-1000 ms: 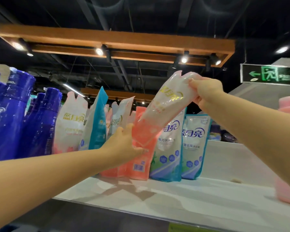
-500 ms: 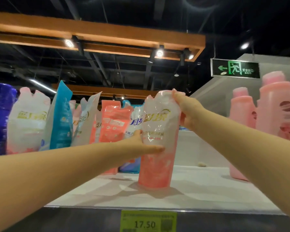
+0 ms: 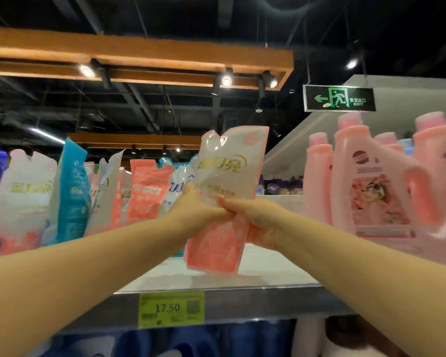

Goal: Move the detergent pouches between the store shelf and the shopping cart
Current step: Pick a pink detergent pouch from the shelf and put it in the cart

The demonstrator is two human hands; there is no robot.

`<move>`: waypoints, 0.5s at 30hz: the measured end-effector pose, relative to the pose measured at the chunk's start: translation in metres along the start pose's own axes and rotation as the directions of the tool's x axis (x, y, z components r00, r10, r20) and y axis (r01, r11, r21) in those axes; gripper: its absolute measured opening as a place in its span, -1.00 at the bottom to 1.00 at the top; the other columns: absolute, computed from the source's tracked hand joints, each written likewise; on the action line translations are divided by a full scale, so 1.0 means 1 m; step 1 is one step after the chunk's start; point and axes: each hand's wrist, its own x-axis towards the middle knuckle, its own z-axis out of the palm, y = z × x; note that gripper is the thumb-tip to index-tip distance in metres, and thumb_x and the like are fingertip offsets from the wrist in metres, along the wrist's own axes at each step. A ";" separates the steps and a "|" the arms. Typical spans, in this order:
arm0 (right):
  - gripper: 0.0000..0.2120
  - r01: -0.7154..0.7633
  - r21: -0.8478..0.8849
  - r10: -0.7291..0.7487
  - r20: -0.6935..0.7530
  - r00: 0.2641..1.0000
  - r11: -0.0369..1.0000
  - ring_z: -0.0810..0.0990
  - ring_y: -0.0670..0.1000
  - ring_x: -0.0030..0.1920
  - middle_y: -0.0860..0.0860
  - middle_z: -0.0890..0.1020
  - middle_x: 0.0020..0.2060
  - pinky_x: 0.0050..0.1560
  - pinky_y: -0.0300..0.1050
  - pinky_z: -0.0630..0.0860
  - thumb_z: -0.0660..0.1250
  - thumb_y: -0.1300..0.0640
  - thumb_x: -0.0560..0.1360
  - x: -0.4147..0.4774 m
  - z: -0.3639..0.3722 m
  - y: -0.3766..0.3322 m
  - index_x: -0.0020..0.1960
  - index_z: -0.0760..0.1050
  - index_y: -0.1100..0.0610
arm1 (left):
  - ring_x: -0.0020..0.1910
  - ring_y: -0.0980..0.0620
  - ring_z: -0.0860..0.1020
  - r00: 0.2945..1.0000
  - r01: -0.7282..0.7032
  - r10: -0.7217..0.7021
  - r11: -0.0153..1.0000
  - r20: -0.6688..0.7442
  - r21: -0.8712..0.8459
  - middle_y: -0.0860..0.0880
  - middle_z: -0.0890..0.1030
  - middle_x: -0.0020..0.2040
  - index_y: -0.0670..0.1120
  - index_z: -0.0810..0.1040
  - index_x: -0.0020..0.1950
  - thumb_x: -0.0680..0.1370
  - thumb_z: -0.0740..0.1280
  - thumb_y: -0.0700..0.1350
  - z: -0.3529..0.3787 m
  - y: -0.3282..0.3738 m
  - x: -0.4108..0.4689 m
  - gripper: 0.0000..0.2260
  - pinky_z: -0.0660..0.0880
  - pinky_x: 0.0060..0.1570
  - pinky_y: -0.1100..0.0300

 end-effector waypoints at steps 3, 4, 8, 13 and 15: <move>-0.66 0.152 0.064 -0.146 -0.091 0.985 0.986 0.62 0.20 0.08 0.20 0.63 0.10 0.14 0.15 0.54 0.40 0.22 0.46 -0.034 -0.015 -0.024 0.22 0.51 0.25 | -0.11 0.11 0.56 0.988 -0.135 0.130 0.989 -0.079 -0.055 0.01 0.56 -0.04 -0.08 0.29 0.17 0.28 0.57 -0.17 0.013 0.042 -0.020 -0.40 0.53 -0.20 0.25; -0.69 0.195 0.062 -0.187 -0.122 0.975 0.979 0.62 0.19 0.08 0.18 0.64 0.09 0.13 0.14 0.54 0.40 0.22 0.46 -0.048 -0.022 -0.033 0.19 0.52 0.24 | -0.11 0.10 0.55 0.982 -0.168 0.163 0.984 -0.093 -0.052 0.03 0.54 -0.06 -0.04 0.26 0.15 0.29 0.57 -0.15 0.020 0.059 -0.028 -0.40 0.53 -0.17 0.22; -0.88 0.273 0.083 -0.254 -0.186 0.949 0.958 0.64 0.14 0.03 0.12 0.67 -0.03 0.11 0.08 0.56 0.40 0.20 0.45 -0.113 -0.064 -0.063 -0.01 0.55 0.14 | 0.04 -0.01 0.56 0.973 -0.227 0.223 0.971 -0.060 -0.075 -0.03 0.53 0.09 0.00 0.25 0.19 0.18 0.60 0.02 0.064 0.115 -0.061 -0.27 0.56 -0.01 0.07; -0.92 0.281 -0.041 -0.279 -0.318 0.906 0.959 0.65 0.14 0.02 0.11 0.69 -0.05 0.13 0.13 0.55 0.42 0.19 0.44 -0.195 -0.124 -0.072 -0.08 0.59 0.07 | 0.04 0.02 0.54 0.948 -0.317 0.320 0.943 0.007 -0.102 0.06 0.51 0.03 0.00 0.26 0.21 0.30 0.54 0.02 0.136 0.152 -0.109 -0.37 0.56 0.00 0.07; -0.92 0.272 -0.073 -0.278 -0.402 0.872 0.960 0.67 0.14 -0.05 0.11 0.69 -0.10 0.07 0.12 0.58 0.42 0.21 0.43 -0.230 -0.145 -0.073 -0.08 0.59 0.09 | -0.02 0.11 0.53 0.936 -0.334 0.348 0.926 0.048 -0.177 0.10 0.50 -0.02 -0.01 0.26 0.25 0.32 0.53 -0.01 0.167 0.163 -0.128 -0.37 0.55 -0.10 0.26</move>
